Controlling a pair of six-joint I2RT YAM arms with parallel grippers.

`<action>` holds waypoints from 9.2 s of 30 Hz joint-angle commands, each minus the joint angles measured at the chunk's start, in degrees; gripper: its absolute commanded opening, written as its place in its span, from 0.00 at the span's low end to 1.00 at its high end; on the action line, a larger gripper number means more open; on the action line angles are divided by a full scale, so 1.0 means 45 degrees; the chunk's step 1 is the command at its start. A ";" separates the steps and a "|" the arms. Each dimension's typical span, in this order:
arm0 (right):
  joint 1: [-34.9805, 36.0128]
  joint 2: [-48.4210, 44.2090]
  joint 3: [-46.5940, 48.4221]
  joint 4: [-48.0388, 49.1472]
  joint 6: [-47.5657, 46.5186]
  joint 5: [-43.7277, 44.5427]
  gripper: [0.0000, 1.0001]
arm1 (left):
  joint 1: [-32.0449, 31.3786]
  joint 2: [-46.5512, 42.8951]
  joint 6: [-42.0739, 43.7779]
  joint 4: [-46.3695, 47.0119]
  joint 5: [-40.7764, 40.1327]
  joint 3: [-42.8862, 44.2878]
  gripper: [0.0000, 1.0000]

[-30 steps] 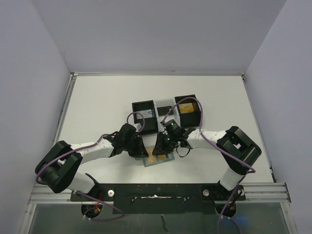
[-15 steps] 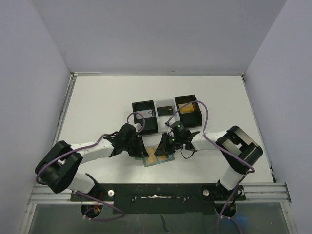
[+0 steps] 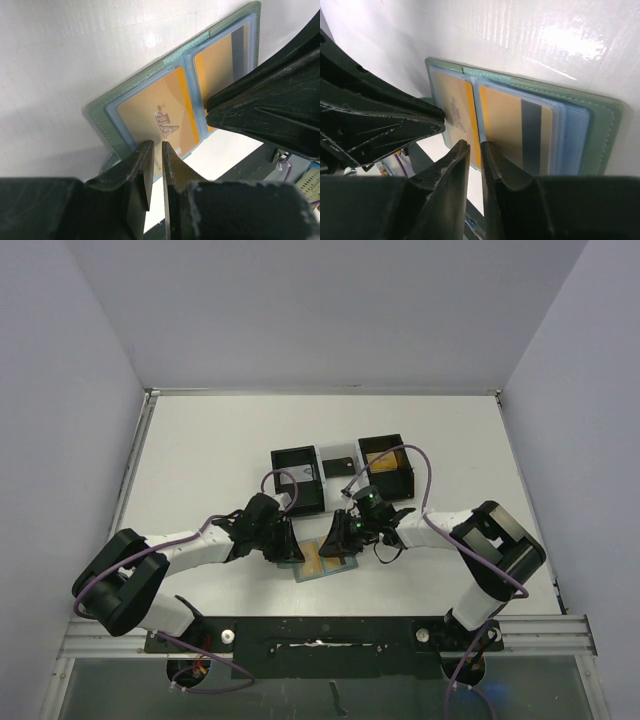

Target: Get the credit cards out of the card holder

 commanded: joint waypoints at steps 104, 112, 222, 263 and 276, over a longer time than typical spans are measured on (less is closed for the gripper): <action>-0.0508 0.0201 -0.0358 0.1443 0.0156 -0.0663 0.15 | -0.0547 0.1314 -0.0052 0.0471 -0.0821 -0.0011 0.01; -0.0049 0.0146 0.0031 0.1156 0.0392 -0.0084 0.21 | -0.0547 0.1100 -0.0096 0.0413 -0.0929 -0.0033 0.01; -0.5122 0.2350 0.5846 -0.0842 -2.6170 0.4438 0.39 | 0.1821 -0.4761 0.0760 -0.0569 -0.1038 -0.0678 0.69; -0.5414 0.3072 0.7317 -0.2714 -2.5562 0.4138 0.50 | 0.1833 -0.3458 0.0922 -0.0525 0.0262 -0.0399 0.69; -0.5434 0.3110 0.7828 -0.4299 -2.5685 0.3668 0.53 | 0.1838 -0.2950 0.1093 -0.0349 0.0754 -0.0308 0.69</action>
